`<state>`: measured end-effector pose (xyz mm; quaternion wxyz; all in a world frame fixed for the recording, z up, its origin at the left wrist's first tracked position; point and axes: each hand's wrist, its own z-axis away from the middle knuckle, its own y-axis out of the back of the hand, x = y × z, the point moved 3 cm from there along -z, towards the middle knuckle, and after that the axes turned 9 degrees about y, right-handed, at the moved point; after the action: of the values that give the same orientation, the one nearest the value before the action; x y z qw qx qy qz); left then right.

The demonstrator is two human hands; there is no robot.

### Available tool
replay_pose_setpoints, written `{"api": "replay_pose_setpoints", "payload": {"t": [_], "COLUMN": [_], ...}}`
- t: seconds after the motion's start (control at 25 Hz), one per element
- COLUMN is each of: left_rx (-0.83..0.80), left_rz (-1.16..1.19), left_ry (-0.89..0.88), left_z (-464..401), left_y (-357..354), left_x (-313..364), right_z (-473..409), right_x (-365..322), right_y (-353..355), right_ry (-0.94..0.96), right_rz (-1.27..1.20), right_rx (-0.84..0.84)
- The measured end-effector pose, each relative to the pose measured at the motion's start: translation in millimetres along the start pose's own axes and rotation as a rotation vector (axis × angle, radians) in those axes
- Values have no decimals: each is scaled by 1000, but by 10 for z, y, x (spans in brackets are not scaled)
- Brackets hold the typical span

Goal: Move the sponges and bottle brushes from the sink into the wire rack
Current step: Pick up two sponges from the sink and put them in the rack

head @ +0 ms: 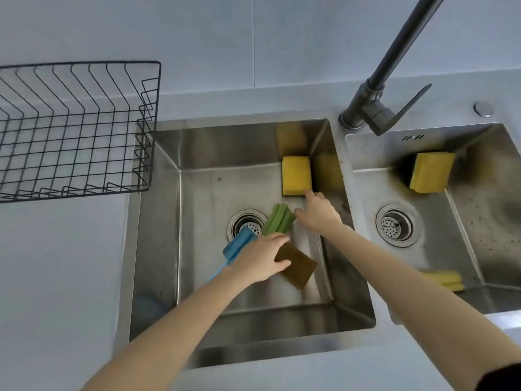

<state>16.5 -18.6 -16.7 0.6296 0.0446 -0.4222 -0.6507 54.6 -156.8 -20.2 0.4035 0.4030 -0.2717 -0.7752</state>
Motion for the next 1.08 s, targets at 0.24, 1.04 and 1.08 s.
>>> {"api": "replay_pose_setpoints", "payload": {"t": [0.24, 1.04, 1.08], "left_rx": [-36, 51, 54], "left_rz": [-161, -211, -217], "left_ry": [43, 130, 124], "left_z": [-223, -352, -354], "left_y": [-279, -498, -494], "left_x": [-76, -139, -142], "right_z": [-396, -719, -711], "right_x": [39, 154, 145], "right_y": [-69, -98, -85], "right_ry": [-46, -198, -194], "right_rz": [-35, -144, -176], "right_rx": [10, 158, 170]}}
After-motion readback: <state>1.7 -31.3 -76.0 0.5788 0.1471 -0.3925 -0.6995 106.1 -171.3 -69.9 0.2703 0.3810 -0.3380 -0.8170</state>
